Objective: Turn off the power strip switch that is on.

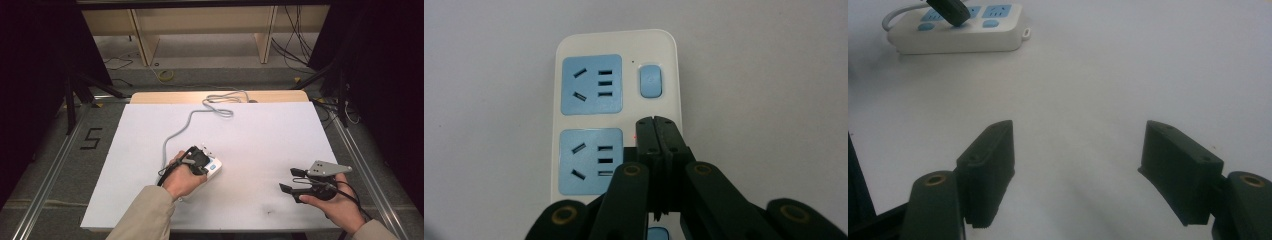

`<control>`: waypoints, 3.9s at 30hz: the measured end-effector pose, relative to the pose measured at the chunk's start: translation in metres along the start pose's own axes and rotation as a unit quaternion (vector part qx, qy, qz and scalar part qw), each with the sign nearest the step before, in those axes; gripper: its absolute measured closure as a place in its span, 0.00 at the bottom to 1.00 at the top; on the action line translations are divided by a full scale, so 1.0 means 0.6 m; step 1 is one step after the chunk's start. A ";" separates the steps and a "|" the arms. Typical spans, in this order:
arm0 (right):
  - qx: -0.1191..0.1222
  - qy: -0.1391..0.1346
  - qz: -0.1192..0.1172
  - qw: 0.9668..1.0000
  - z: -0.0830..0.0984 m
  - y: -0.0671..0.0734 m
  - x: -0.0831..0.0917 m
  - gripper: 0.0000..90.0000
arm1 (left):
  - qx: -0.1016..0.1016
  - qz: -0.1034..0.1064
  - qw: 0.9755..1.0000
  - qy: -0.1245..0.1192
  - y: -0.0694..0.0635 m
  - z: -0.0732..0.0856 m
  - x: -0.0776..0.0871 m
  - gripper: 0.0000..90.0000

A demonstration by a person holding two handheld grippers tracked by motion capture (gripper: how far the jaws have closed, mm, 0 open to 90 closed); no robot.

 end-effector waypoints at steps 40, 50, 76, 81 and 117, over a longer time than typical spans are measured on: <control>0.000 -0.002 0.002 1.000 0.000 0.001 0.001 0.33 | -0.014 -0.020 1.000 0.013 -0.005 -0.003 -0.003 1.00; 0.001 0.001 0.000 1.000 0.000 0.000 0.000 0.33 | -0.013 -0.020 1.000 0.013 -0.004 -0.003 -0.003 1.00; 0.000 -0.002 0.002 1.000 0.000 -0.001 0.002 0.33 | -0.010 -0.017 1.000 0.009 -0.004 -0.003 -0.002 1.00; 0.002 -0.002 0.003 1.000 0.000 -0.002 0.002 0.33 | -0.006 -0.017 1.000 0.007 -0.004 -0.003 -0.003 1.00; 0.003 -0.005 0.003 1.000 -0.001 -0.002 0.005 0.33 | -0.011 -0.017 1.000 -0.003 0.000 -0.004 0.001 1.00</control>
Point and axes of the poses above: each handheld gripper's, and its own axes: x roughly backward along the jaws, z roughly out of its underside, y roughly to its left, the point moved 2 cm from there along -x, roughly forward along the jaws, and after that the axes turned 1 degree about x, right-handed, at the moved point
